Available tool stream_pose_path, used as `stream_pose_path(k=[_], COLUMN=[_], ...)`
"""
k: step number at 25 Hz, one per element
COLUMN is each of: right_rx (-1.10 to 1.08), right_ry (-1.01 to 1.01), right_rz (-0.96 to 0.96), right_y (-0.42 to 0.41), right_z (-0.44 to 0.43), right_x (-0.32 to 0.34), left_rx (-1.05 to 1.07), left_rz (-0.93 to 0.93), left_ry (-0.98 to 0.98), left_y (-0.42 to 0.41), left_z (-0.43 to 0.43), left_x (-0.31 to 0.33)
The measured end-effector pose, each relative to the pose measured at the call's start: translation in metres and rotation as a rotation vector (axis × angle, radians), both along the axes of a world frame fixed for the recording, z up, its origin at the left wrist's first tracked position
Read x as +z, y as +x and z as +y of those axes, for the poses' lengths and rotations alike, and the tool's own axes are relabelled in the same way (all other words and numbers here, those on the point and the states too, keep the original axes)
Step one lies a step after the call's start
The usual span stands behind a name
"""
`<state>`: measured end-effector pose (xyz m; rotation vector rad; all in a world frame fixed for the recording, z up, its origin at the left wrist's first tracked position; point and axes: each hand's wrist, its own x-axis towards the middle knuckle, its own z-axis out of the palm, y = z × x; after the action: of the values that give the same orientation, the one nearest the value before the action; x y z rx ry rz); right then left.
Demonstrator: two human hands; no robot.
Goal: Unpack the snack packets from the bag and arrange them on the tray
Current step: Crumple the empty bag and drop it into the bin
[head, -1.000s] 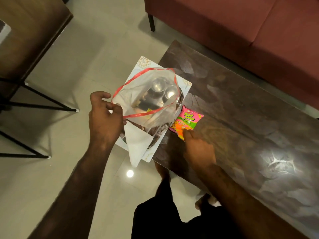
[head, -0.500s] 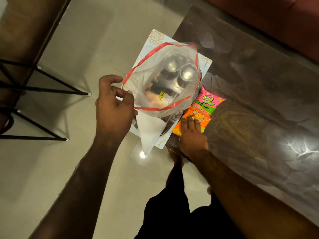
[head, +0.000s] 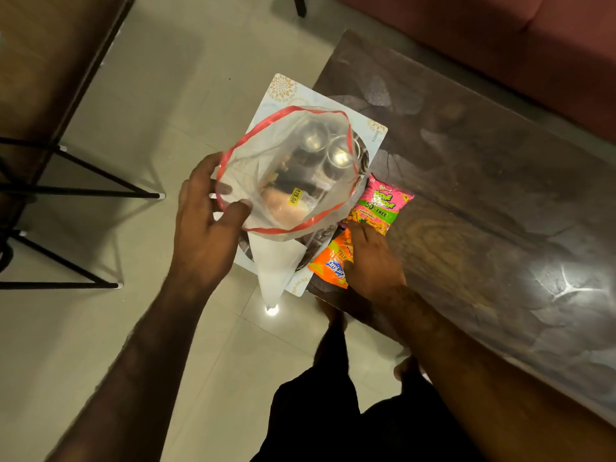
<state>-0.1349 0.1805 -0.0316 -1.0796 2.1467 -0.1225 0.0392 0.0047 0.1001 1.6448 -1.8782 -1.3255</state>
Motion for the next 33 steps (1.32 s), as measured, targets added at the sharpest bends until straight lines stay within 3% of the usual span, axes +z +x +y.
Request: stream_pose_path(k=[6,9,18,23,28,33], right_rx=[-0.222,-0.211,-0.213,-0.165,-0.209,-0.166], right_ry=[-0.333,-0.505,-0.495,-0.457,-0.458,-0.417], right_rz=[-0.191,-0.256,-0.366,-0.328,-0.204,-0.289], right_y=[-0.015,-0.017,-0.006,-0.004,-0.023,-0.043], right_z=[-0.037,-0.058,-0.041,-0.031,-0.006,0.020], right_x=[0.027,0.042,0.105,0.137,0.166,0.193], left_rx=[-0.231,-0.388,-0.617,-0.572,-0.338,-0.175], left_rz=[0.054,0.052,0.120,0.111,0.253,0.464], left_ry=[0.092,0.177,0.207,0.160,0.228,0.420], left_y=[0.002,-0.001,-0.018,-0.036,-0.049,-0.069], left_z=[0.005,0.010,0.036,0.051,0.054,0.058], left_x=[0.013,0.015,0.030,0.036,0.046,0.072])
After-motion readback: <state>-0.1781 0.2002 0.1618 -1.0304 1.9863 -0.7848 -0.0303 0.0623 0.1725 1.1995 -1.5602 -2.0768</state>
